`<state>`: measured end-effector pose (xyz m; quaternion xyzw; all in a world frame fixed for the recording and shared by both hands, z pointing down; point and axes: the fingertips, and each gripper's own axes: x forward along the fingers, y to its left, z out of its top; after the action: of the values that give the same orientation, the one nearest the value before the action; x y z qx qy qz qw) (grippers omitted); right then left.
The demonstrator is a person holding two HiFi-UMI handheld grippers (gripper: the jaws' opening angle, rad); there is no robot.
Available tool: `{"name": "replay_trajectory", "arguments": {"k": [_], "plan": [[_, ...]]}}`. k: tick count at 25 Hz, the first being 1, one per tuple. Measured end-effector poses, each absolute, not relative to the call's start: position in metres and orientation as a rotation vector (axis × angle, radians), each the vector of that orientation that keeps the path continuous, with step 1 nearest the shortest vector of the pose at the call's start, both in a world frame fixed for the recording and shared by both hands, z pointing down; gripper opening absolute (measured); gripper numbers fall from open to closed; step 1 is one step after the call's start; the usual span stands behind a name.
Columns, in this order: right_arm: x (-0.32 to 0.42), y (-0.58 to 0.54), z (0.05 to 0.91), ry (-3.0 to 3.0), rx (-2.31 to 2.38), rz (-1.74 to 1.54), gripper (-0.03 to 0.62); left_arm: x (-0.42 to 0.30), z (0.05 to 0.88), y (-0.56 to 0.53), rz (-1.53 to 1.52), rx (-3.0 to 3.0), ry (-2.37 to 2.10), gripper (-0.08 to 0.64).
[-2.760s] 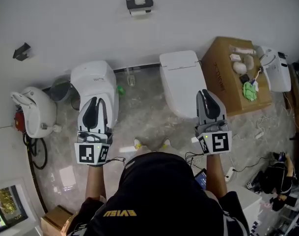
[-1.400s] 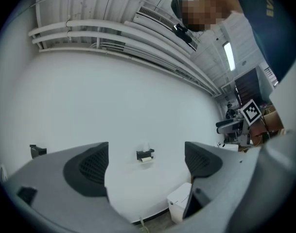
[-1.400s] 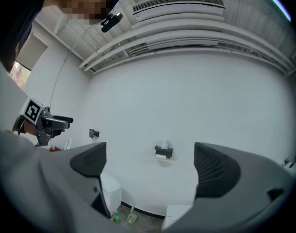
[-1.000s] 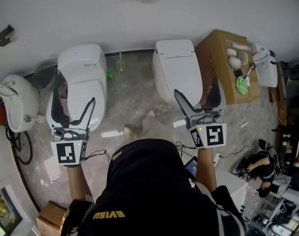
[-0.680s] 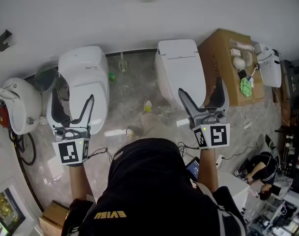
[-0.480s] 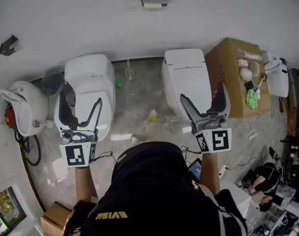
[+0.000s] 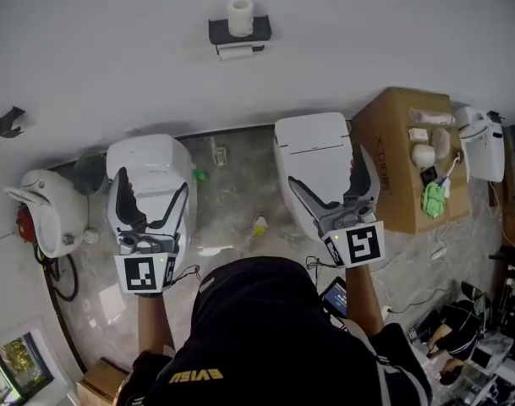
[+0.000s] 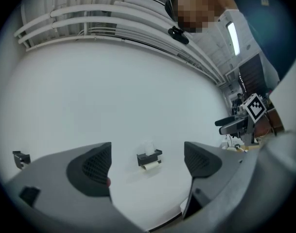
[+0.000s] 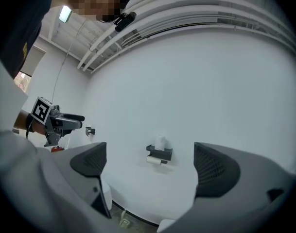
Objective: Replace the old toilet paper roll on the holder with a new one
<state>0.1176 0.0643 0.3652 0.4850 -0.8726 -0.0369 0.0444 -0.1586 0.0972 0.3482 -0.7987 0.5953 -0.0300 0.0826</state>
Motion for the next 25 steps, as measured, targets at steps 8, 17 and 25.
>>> {"name": "replay_trajectory", "arguments": {"k": [8,17,25], "plan": [[0.13,0.005,0.385,-2.736,1.43,0.017,0.551,-0.143,0.363,0.047,-0.148,-2.394,1.818,0.476],[0.119,-0.053,0.386,-2.717,1.459,0.005,0.551,-0.153,0.368,-0.029,-0.046,-2.439,1.803,0.476],[0.088,-0.091,0.396,-2.684,1.44,0.016,0.551,-0.164,0.385,-0.075,-0.03,-2.541,1.735,0.476]]}}
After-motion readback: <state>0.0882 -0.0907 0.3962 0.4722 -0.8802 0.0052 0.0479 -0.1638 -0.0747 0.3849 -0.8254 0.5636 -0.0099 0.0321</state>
